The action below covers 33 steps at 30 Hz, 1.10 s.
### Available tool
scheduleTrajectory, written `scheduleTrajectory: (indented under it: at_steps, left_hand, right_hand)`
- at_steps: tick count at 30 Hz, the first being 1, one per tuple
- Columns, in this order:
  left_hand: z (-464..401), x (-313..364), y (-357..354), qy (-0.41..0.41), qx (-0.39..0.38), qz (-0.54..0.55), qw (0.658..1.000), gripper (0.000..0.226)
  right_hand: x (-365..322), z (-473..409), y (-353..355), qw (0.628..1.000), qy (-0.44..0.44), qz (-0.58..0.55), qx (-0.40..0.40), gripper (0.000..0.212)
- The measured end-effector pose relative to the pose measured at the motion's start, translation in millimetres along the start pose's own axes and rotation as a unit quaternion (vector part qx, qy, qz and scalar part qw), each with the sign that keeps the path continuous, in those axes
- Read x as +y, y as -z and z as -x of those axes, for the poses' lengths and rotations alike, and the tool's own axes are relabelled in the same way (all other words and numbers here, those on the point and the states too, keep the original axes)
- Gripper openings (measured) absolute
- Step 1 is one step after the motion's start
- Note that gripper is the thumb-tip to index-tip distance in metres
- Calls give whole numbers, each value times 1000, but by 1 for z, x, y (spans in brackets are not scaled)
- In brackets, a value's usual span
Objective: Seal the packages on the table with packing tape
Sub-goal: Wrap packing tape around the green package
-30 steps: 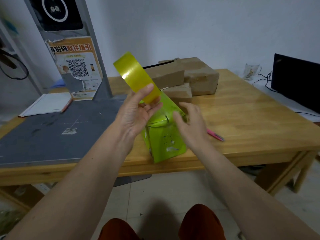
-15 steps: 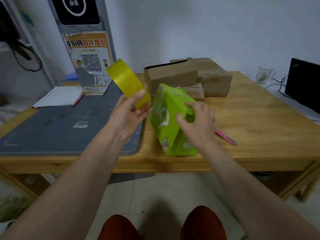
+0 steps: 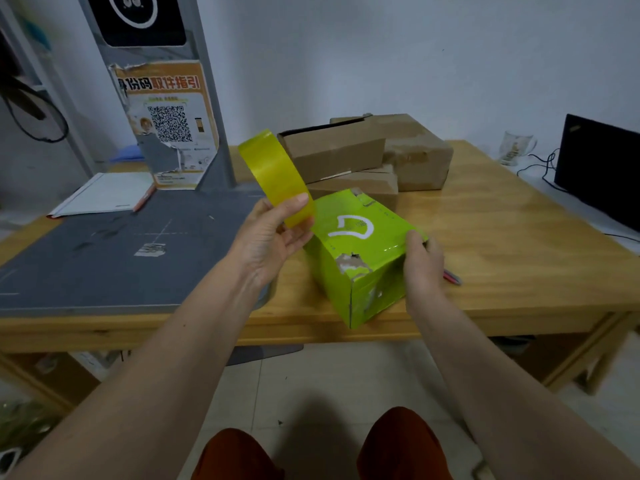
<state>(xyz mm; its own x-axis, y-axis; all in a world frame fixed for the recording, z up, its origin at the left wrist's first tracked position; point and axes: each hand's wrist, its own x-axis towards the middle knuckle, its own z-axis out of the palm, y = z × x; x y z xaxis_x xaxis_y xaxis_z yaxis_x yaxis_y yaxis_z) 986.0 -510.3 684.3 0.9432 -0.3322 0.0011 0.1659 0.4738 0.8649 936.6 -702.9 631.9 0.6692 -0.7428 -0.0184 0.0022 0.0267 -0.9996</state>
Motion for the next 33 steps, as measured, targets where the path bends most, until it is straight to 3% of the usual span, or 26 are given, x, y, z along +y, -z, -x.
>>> scheduleTrajectory:
  at_steps: [2, 3, 5, 6, 8, 9, 14, 18, 20, 22, 24, 26, 28, 30, 33]
  left_hand:
    - [0, -5, -2, 12, 1, 0, 1000, 28]
    - [0, -7, -4, 17, 1, -2, 1000, 25]
    - [1, -10, -7, 23, 3, -3, 1000, 24]
    - [1, -11, -8, 26, 4, -2, 1000, 25]
    - [0, -11, -9, 26, 8, -3, 1000, 25]
    - [-1, -10, -10, 25, 9, -5, 1000, 23]
    - [0, -1, -9, 13, -2, -12, 1000, 25]
    - [5, 12, -4, 8, -66, -67, 996, 43]
    - [10, 18, -4, 24, -123, -99, 987, 61]
    - [14, 20, -8, 49, -187, -134, 972, 79]
    - [19, 18, -14, 71, -236, -174, 953, 82]
    - [24, 16, -20, 91, -254, -212, 939, 73]
    - [26, 14, -25, 113, -236, -227, 938, 71]
    - [27, 11, -29, 133, -199, -209, 948, 74]
    - [29, -2, -36, 157, -100, -111, 976, 50]
  right_hand:
    - [-3, 4, 5, 981, 92, 165, 37, 36]
    - [-4, 8, 8, 949, 212, 229, 43, 47]
    - [0, 25, 10, 843, 452, 287, -48, 49]
    - [4, 33, 11, 784, 520, 324, -97, 48]
    - [15, 42, 13, 701, 565, 411, -142, 47]
    - [19, 43, 11, 689, 562, 435, -140, 46]
    - [14, 48, -3, 755, 492, 409, -143, 47]
    - [-11, 38, 0, 901, 333, 195, -200, 53]
    - [-28, 30, 3, 942, 261, 102, -187, 60]
    - [-42, 23, 5, 958, 186, 52, -211, 69]
    - [-49, 14, 5, 962, 99, -18, -255, 69]
    - [-52, 6, 8, 960, 42, -94, -262, 39]
    - [-51, 1, 14, 967, 48, -101, -228, 20]
    - [-48, -3, 19, 970, 61, -126, -197, 24]
    - [-48, -6, 25, 972, 82, -153, -157, 32]
